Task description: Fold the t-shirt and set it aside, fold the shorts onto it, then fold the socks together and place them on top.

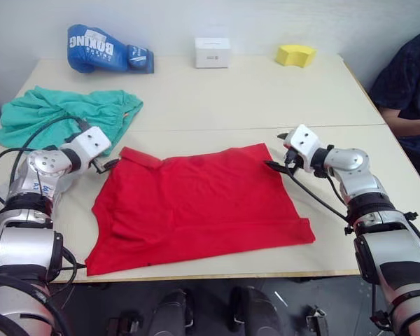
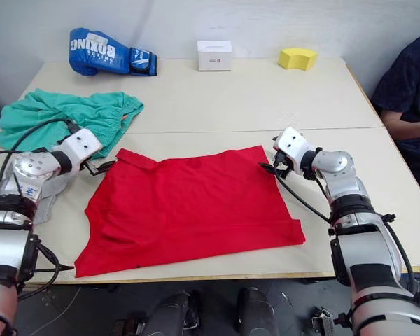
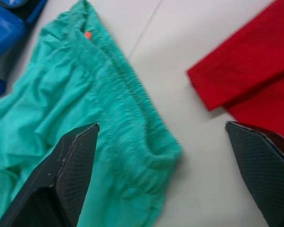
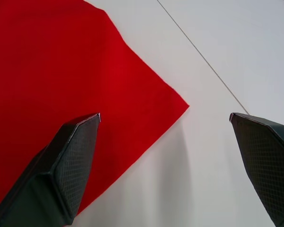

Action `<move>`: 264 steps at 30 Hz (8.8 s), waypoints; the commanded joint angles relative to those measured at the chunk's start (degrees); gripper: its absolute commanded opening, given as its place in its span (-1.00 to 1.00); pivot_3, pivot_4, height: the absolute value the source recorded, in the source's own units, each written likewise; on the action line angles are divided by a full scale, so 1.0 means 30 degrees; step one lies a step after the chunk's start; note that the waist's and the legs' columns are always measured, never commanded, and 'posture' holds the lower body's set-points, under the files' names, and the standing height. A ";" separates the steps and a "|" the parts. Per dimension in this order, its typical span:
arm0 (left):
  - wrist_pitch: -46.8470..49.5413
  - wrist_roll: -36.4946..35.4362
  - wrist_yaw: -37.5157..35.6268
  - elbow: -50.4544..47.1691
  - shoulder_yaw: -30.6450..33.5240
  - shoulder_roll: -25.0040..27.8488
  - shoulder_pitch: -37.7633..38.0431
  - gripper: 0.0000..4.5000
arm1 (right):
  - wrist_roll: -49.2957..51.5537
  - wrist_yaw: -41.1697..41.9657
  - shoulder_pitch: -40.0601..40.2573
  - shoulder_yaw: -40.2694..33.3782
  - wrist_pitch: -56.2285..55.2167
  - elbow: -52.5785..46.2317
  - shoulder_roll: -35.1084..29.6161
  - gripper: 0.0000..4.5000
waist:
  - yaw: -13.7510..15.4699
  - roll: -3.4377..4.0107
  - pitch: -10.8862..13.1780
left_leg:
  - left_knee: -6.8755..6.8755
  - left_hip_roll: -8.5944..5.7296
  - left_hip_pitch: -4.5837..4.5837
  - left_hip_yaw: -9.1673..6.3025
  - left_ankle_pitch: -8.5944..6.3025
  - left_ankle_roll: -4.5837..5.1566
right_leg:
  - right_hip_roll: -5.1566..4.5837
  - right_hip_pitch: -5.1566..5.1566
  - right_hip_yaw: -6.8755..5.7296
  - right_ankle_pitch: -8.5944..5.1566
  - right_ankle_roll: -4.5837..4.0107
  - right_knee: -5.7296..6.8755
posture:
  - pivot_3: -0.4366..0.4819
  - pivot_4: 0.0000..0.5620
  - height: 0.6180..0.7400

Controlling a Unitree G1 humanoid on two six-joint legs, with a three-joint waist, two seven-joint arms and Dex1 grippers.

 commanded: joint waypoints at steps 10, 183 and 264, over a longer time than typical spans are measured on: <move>-0.1345 0.0699 -0.0593 0.0601 -0.0070 -0.0129 -0.0295 1.00 | 0.0643 -0.0025 0.1178 -0.1192 0.0763 -0.2602 -0.0502 0.99 | -0.0049 0.0000 -0.0001 | -0.0005 -0.0013 0.0004 0.0008 0.0037 0.0021 | -0.0176 -0.0009 -0.0012 0.0081 -0.0034 0.0001 | -0.05 -0.47 1.00; 0.1862 -0.6121 -0.5367 -1.5051 0.5384 0.0711 1.0178 -1.00 | 0.3589 0.2886 0.0495 -0.5442 0.0441 -0.0250 0.1831 -0.99 | -0.0533 -0.0030 0.0011 | -0.0116 -0.0030 -0.0038 0.0009 0.0096 0.0037 | -0.0213 -0.0049 0.0068 0.0152 -0.0015 -0.0081 | -0.05 -0.47 1.00; 1.7861 -0.9299 0.3761 -2.4819 0.7597 -0.4953 1.5810 -1.00 | 0.1140 -0.6951 1.0164 -0.0928 0.2913 -1.0830 0.2046 -0.99 | 0.0559 -0.0103 -0.0086 | -0.0324 -0.0032 0.0054 -0.0099 0.0122 -0.0071 | -0.0202 0.0061 0.0009 0.0269 -0.0055 -0.0384 | -0.05 -0.47 1.00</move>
